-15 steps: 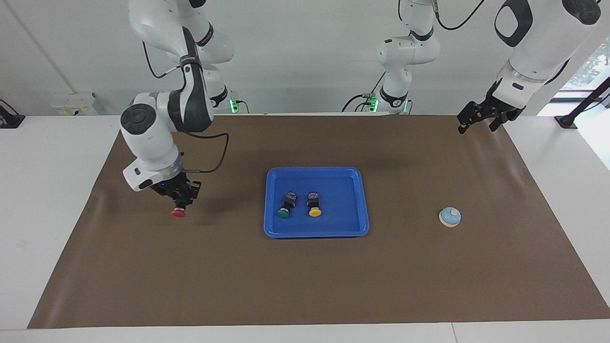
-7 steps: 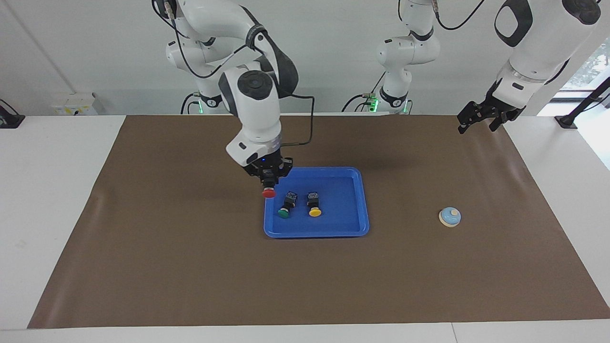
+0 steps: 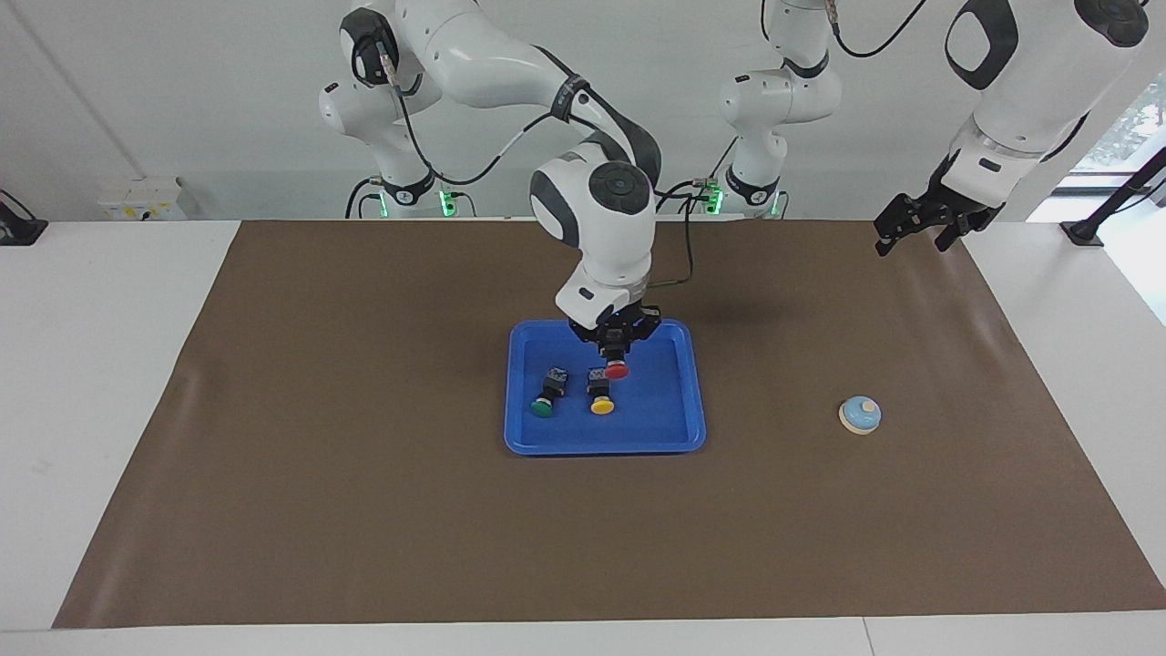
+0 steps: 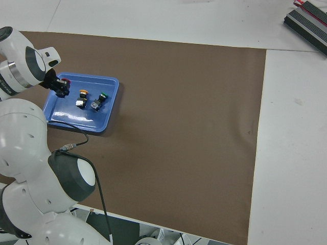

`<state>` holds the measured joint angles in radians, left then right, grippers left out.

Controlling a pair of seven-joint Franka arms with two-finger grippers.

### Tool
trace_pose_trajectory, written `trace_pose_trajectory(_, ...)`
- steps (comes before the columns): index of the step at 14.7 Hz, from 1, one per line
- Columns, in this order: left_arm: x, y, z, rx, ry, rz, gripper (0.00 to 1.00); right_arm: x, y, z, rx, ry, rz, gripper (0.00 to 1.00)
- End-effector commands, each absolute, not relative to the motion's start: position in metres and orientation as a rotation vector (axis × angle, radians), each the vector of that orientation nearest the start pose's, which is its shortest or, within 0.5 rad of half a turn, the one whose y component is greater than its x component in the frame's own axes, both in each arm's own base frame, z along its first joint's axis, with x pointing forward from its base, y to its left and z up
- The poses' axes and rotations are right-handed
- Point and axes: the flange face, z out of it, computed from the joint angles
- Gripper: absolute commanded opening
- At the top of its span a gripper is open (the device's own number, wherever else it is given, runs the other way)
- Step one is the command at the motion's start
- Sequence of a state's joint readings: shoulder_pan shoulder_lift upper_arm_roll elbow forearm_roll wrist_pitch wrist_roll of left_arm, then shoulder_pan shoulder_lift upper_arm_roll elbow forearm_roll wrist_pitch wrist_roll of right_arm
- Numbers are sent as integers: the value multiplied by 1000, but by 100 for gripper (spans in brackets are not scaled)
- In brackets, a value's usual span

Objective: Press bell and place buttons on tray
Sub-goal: 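Carry the red button with the right gripper into the tray, then release the red button and return the right gripper to rest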

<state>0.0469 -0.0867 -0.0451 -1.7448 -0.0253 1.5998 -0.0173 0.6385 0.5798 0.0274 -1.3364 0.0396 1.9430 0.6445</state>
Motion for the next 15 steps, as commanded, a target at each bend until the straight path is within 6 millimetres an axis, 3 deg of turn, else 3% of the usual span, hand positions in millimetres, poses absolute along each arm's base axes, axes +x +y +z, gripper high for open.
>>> trace_pose_trajectory(1,525,-2,597,-3164,-49,88,100,568,465,372,-3060,-12,-1,0)
trace_pose_trajectory(4,525,-2,597,-3164,-49,88,100,554,485,331,-3065,-62,-8,0)
trace_pose_trajectory(7,525,-2,597,-3164,-49,88,100,557,488,303,-3066,-69,-22,0)
trace_pose_trajectory(12,525,-2,597,-3164,-46,88,100,557,487,300,-3065,-48,2,0)
trace_pose_trajectory(13,525,-2,597,-3164,-49,88,100,557,487,301,-3064,-39,6,13)
trace_pose_trajectory(14,525,-2,597,-3164,-49,88,100,557,487,303,-3065,-30,9,99)
trace_pose_trajectory(15,525,-1,597,-3163,-49,88,100,561,482,309,-3066,-4,13,100)
